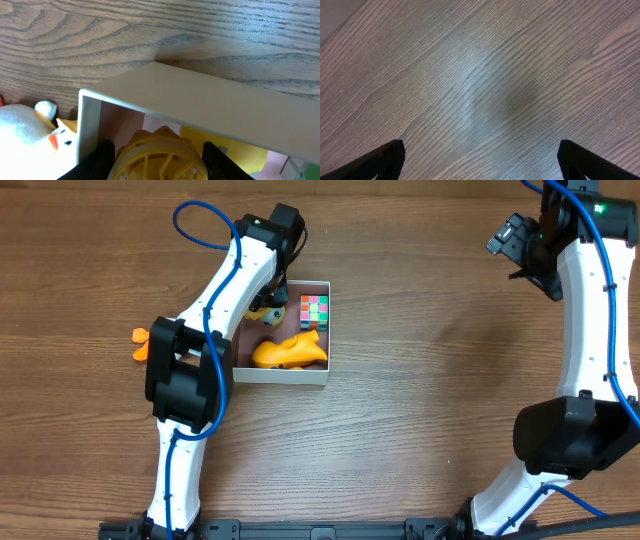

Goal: Pack container
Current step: 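Open the left gripper and lift it away from the box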

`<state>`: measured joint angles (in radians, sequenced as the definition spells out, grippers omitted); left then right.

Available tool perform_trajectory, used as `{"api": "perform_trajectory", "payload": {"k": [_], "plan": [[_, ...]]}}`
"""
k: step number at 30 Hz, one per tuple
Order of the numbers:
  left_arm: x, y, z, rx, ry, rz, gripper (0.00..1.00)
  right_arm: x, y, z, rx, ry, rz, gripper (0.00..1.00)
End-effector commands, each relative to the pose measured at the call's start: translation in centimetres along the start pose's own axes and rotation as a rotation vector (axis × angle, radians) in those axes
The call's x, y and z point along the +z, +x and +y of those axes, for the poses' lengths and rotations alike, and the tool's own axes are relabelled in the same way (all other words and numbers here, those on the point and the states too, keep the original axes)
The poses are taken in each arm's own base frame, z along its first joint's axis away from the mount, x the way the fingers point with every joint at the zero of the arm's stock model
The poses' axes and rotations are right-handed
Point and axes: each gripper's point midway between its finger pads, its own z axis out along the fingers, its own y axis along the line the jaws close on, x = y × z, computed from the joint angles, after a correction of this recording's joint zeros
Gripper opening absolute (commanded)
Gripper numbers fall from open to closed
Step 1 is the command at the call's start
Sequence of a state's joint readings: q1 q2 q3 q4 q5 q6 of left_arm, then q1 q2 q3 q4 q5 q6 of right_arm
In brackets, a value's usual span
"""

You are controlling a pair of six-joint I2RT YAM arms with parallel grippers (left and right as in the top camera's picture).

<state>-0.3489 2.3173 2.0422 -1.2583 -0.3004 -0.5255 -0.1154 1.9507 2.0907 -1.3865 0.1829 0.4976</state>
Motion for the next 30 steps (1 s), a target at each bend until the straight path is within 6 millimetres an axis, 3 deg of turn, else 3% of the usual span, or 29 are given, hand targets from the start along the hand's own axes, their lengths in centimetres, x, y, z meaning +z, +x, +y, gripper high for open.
{"api": "perform_trajectory", "payload": {"k": [1,6,9,15,20,30], "plan": [[1.4,0.2,0.8,-0.021,-0.044,0.011,0.53,-0.7,-0.2,0.1,0.005,-0.009,-0.019,1.00],[1.4,0.0,1.0,-0.021,-0.058,0.002,0.69,-0.7,-0.2,0.1,0.005,-0.010,-0.019,1.00],[1.4,0.0,1.0,-0.021,-0.057,0.003,0.72,-0.7,-0.2,0.1,0.005,-0.010,-0.019,1.00],[1.4,0.0,1.0,-0.022,-0.056,0.001,0.71,-0.7,-0.2,0.1,0.005,-0.010,-0.019,1.00],[1.4,0.2,0.9,-0.020,-0.051,0.009,0.63,-0.7,-0.2,0.1,0.005,-0.010,-0.019,1.00],[0.1,0.1,0.9,-0.018,-0.037,0.019,0.58,-0.7,-0.2,0.1,0.005,-0.010,-0.019,1.00]]}}
